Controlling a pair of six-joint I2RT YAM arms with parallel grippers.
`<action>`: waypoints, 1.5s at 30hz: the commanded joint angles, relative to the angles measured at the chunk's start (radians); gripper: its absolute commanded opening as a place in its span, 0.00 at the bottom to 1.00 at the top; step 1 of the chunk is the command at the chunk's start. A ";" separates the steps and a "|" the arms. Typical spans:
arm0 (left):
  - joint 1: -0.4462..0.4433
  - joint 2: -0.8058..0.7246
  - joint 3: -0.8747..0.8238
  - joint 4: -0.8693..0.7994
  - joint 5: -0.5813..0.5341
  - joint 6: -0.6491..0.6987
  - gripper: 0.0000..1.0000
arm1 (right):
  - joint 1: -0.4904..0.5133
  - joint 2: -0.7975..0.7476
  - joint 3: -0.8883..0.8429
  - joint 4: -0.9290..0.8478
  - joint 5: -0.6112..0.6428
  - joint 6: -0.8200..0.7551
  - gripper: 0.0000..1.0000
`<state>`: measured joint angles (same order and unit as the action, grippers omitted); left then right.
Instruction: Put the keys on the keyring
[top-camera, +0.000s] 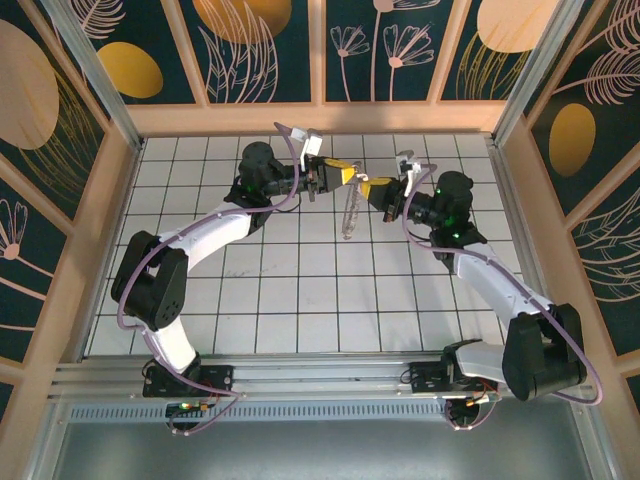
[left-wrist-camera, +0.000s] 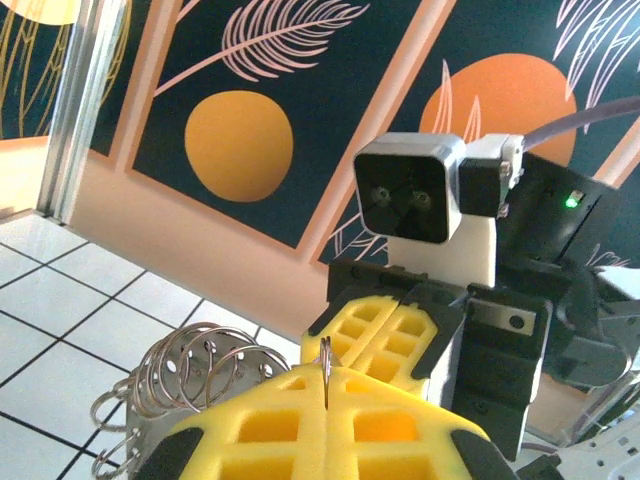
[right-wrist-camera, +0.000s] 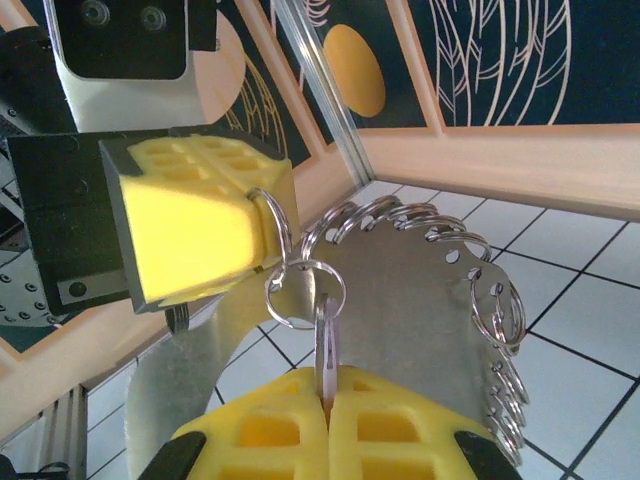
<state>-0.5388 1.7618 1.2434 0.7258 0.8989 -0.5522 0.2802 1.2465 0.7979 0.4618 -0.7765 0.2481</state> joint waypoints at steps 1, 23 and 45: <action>-0.001 -0.042 0.011 -0.021 -0.021 0.067 0.00 | -0.008 0.003 0.067 -0.093 0.026 -0.046 0.00; -0.004 -0.038 0.013 -0.062 -0.005 0.124 0.00 | 0.019 0.093 0.186 -0.218 0.069 -0.108 0.00; -0.009 -0.012 0.036 -0.062 0.006 0.110 0.00 | 0.004 0.084 0.179 -0.172 0.032 -0.074 0.00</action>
<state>-0.5426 1.7588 1.2434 0.6243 0.8631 -0.4484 0.2729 1.3144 0.9401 0.2623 -0.7715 0.1696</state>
